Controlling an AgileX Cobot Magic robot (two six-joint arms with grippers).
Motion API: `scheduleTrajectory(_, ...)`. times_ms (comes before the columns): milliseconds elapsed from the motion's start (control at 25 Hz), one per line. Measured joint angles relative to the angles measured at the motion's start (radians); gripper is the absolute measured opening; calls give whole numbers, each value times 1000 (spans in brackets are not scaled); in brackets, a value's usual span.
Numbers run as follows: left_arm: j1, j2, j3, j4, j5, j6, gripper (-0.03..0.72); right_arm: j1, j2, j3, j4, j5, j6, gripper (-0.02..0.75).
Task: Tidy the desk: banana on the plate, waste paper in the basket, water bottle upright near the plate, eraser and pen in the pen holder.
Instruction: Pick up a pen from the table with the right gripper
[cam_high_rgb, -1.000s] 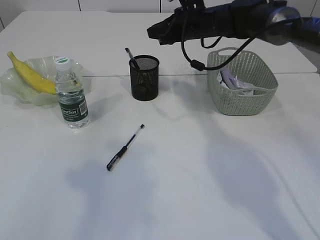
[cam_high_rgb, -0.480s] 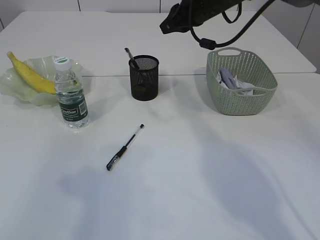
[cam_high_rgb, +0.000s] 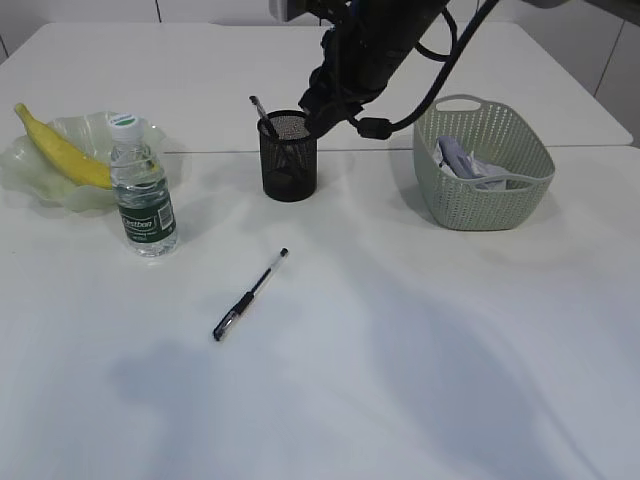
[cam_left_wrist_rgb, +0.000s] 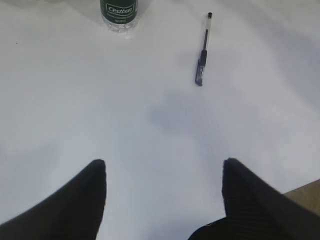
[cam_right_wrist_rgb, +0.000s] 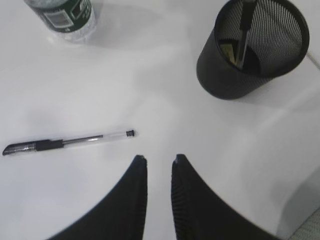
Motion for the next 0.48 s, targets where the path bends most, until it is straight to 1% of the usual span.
scheduleTrajectory(240,0,0,0,0,0,0,517,0,-2,21,-12,95,11,130)
scheduleTrajectory(360,0,0,0,0,0,0,517,15,-2,85,-15,100,13,131)
scheduleTrajectory(480,0,0,0,0,0,0,517,49,-2,160,-17,100,13,131)
